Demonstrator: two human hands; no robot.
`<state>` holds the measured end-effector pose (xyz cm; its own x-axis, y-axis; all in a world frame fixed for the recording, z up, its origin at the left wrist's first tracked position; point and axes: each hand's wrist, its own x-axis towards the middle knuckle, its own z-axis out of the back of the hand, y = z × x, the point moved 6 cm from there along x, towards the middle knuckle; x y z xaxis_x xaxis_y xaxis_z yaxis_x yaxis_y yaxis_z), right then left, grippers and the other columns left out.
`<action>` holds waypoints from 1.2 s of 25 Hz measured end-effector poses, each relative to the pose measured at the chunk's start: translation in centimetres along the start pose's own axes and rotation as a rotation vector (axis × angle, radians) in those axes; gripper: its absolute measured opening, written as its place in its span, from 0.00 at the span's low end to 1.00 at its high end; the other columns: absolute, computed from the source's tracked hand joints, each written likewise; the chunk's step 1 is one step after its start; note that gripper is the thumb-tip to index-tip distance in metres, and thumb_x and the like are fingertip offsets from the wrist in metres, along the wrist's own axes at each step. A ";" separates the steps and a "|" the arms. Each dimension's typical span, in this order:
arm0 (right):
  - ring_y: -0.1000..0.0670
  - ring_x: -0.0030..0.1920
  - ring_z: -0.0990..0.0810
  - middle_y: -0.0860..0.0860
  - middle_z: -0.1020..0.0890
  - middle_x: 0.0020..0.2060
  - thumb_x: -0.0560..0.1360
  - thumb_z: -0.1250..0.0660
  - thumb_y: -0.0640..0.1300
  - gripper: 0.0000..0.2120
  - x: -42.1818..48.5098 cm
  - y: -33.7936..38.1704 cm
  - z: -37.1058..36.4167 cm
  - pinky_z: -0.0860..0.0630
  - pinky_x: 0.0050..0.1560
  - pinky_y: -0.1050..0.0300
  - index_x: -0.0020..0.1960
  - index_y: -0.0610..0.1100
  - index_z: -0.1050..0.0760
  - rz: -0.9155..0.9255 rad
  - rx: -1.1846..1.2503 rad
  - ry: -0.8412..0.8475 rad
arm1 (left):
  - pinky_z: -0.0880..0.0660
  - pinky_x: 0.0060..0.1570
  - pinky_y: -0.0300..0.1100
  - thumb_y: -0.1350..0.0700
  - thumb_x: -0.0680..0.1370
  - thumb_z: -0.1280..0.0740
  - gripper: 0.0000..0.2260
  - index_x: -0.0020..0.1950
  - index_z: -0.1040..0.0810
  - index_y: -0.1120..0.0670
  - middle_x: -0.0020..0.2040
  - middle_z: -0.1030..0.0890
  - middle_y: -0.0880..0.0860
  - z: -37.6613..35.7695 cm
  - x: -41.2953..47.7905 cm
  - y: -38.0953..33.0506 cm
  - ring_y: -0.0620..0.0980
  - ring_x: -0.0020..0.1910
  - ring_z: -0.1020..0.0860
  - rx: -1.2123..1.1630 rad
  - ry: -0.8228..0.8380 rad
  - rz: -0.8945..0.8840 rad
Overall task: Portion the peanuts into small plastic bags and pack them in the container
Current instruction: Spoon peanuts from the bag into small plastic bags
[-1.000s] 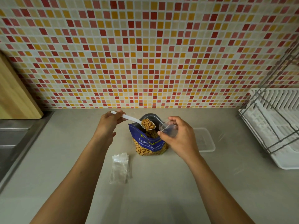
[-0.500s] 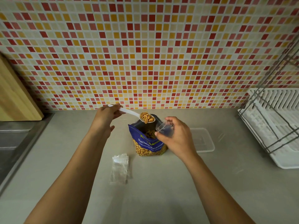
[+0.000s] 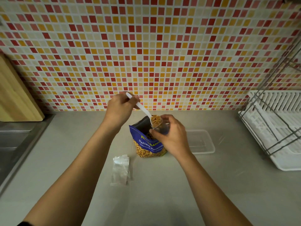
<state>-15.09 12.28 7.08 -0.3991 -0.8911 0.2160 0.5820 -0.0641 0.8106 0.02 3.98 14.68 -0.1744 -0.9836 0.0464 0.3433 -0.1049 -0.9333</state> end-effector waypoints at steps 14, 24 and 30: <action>0.52 0.46 0.20 0.53 0.20 0.46 0.61 0.24 0.60 0.25 -0.6 0.0 3.1 0.21 0.45 0.55 0.51 0.49 0.28 -0.106 0.093 -0.118 | 0.26 0.42 0.42 0.53 0.78 0.36 0.09 0.50 0.21 0.56 0.47 0.18 0.55 -0.5 0.4 1.5 0.51 0.45 0.23 0.338 0.108 -0.082; 0.51 0.46 0.22 0.51 0.21 0.46 0.62 0.24 0.58 0.25 -1.9 1.1 6.1 0.30 0.36 0.66 0.49 0.45 0.28 -0.212 0.172 -0.113 | 0.30 0.61 0.52 0.47 0.77 0.37 0.21 0.68 0.31 0.51 0.68 0.31 0.54 -1.7 -3.1 5.4 0.54 0.66 0.32 0.538 -0.114 -0.147; 0.58 0.42 0.24 0.57 0.23 0.40 0.61 0.24 0.59 0.25 -2.4 0.6 7.0 0.28 0.39 0.65 0.49 0.46 0.28 -0.263 0.235 -0.077 | 0.23 0.57 0.43 0.51 0.73 0.30 0.17 0.61 0.23 0.51 0.54 0.18 0.48 -8.2 -8.9 4.5 0.44 0.54 0.20 -0.042 0.437 -0.119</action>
<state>-18.77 17.51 10.91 -0.5711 -0.8207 0.0168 0.2775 -0.1738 0.9449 -4.40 13.49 7.13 -0.5869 -0.8096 0.0079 0.2610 -0.1985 -0.9447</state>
